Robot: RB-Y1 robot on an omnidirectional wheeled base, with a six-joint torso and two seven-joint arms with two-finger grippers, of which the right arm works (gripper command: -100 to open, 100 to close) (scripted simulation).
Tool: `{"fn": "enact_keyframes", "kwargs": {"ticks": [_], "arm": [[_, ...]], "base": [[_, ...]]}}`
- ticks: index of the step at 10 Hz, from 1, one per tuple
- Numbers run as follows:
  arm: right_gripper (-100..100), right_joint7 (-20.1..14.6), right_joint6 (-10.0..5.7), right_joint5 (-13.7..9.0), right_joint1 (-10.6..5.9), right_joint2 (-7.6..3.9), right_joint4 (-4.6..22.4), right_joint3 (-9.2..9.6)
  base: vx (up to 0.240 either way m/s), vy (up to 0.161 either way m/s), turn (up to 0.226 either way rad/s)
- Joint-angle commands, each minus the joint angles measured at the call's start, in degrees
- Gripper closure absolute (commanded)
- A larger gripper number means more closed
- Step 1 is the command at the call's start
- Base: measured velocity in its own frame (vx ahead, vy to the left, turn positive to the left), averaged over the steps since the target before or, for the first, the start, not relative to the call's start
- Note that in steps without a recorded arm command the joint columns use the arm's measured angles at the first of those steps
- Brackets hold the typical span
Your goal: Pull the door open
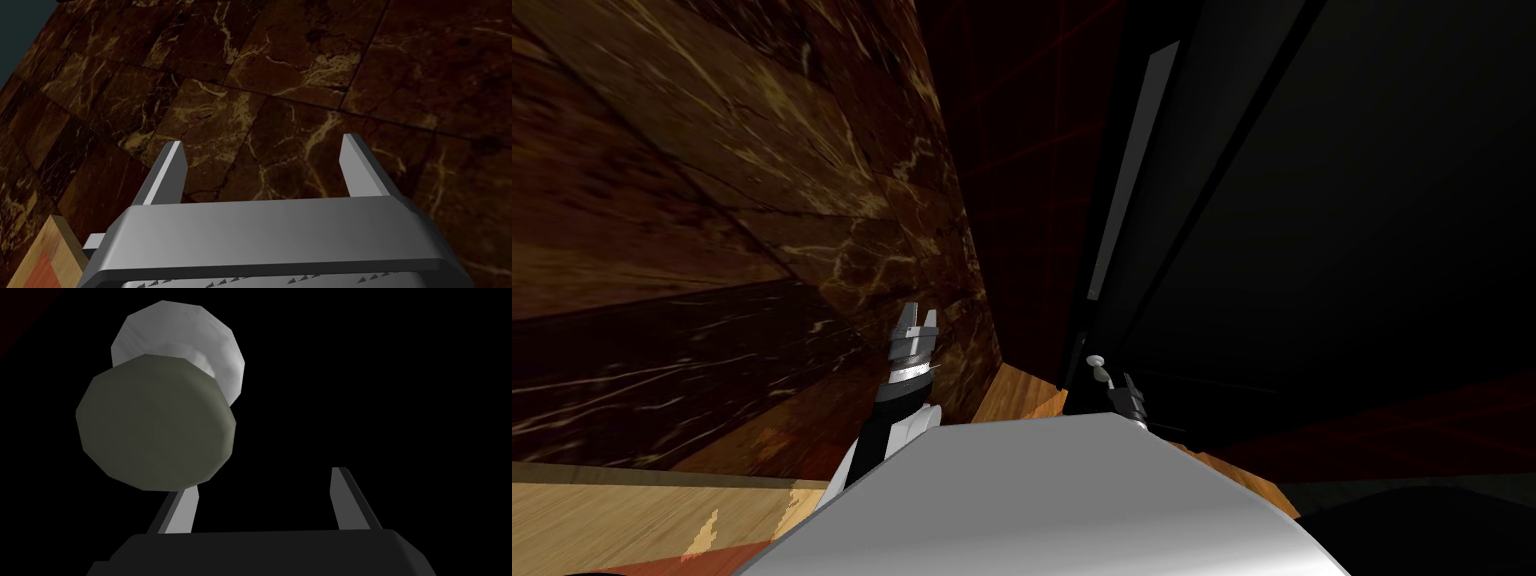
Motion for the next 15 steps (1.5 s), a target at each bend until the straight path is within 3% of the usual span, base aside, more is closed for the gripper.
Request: {"fn": "enact_keyframes", "kwargs": {"ticks": [1, 2, 3, 10, 11, 15], "arm": [[-100, -0.8, -0.84, 0.7, -1.18, 0.86, 1.1, 1.70], [-100, -0.8, -0.84, 0.7, -1.18, 0.86, 1.1, 1.70], [-100, -3.0, -0.88, -0.4, -1.12, 0.82, 0.8, 2.30], [-100, -3.0, -0.88, -0.4, -1.12, 0.82, 0.8, 2.30], [-100, -5.3, -0.93, -1.6, -1.06, 0.79, 0.5, 2.96], [-100, -5.3, -0.93, -1.6, -1.06, 0.79, 0.5, 2.96]], "base": [[0.000, 0.000, 0.000], [-0.008, 0.009, 0.017], [-0.035, 0.005, 0.045], [-0.007, -0.002, 0.003], [-0.031, 0.000, 0.023], [-0.016, -0.004, 0.009]]}}
